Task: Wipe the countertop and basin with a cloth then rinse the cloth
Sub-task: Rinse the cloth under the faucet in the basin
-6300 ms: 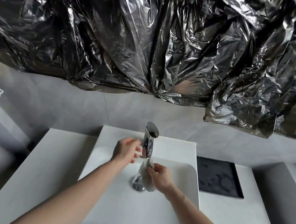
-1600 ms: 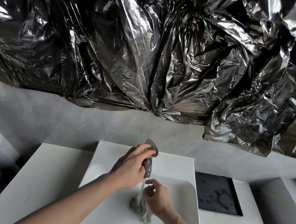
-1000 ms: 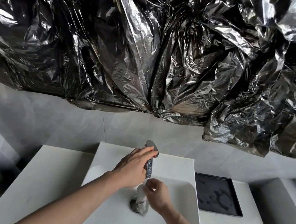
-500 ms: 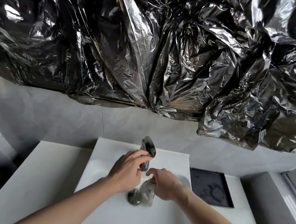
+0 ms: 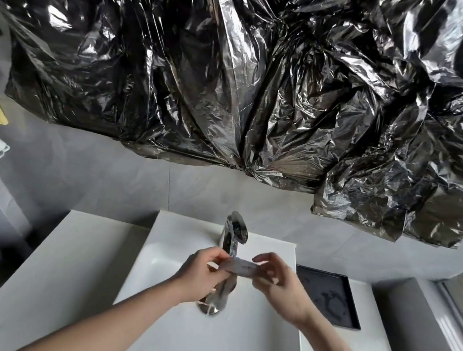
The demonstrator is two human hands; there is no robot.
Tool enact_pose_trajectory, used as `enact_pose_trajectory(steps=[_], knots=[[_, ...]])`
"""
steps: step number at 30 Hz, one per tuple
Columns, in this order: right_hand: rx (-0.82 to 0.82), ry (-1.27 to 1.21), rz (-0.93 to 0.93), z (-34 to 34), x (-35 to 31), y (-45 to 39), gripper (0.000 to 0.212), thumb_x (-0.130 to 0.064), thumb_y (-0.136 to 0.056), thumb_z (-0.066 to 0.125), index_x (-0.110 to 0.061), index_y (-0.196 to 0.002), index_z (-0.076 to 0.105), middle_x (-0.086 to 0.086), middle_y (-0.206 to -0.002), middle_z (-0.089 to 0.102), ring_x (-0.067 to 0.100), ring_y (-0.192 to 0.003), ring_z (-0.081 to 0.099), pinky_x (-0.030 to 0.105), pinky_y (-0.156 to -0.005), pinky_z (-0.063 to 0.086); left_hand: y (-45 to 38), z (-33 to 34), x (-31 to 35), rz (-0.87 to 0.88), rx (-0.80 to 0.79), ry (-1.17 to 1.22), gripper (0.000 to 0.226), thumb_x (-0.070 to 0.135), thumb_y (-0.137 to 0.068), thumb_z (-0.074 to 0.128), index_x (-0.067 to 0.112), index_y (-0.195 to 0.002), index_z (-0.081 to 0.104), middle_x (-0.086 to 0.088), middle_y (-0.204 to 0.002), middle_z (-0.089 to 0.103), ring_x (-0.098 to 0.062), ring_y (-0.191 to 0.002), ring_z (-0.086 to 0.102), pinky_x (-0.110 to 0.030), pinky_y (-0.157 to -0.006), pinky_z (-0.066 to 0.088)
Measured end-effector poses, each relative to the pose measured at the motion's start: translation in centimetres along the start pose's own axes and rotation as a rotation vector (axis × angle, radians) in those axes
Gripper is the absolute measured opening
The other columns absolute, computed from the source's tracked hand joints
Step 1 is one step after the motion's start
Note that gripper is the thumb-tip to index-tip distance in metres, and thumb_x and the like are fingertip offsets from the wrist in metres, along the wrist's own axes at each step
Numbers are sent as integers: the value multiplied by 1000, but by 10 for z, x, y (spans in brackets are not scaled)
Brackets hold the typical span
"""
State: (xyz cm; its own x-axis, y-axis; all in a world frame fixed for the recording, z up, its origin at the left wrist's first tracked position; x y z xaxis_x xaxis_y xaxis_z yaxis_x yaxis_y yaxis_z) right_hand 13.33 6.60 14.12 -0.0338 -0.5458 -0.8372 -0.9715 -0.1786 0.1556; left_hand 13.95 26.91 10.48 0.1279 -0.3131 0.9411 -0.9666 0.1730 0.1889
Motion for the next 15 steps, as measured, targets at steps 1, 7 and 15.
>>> enact_pose_trajectory(steps=[1, 7, 15], knots=[[-33, -38, 29, 9, 8, 6, 44, -13, -79, 72, -41, -112, 62, -6, -103, 72, 6, -94, 67, 36, -87, 58, 2, -1, -1, -17, 4, 63, 11, 26, -88, 73, 27, -99, 70, 1, -101, 76, -14, -78, 72, -48, -86, 62], [-41, -446, -47, 75, 1, 16, 52, 0, -80, 73, -20, -126, 56, 6, -100, 72, 26, -84, 70, 38, -71, 59, 18, 14, 19, -172, -4, 532, 22, 4, -96, 66, -2, -116, 59, -13, -103, 75, -23, -83, 73, -37, -78, 63], [-143, -439, 271, 91, 3, 2, 22, -6, -87, 50, -22, -90, 64, -2, -68, 56, 10, -48, 41, 21, -44, 28, 34, -47, 27, 326, 195, -302, 24, 28, -97, 64, 37, -118, 57, 23, -130, 57, -2, -115, 64, -25, -92, 56]])
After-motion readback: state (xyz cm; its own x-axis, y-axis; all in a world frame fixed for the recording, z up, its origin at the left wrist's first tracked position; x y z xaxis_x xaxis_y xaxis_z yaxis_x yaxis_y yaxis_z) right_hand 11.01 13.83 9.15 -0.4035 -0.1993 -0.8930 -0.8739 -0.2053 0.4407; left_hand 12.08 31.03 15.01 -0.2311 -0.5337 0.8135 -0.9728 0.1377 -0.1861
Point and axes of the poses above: each hand's wrist, its own y-axis away from the middle knuckle, its own z-axis out of the palm, x = y × z, the point moved 6 cm from there along -y, towards the middle knuckle
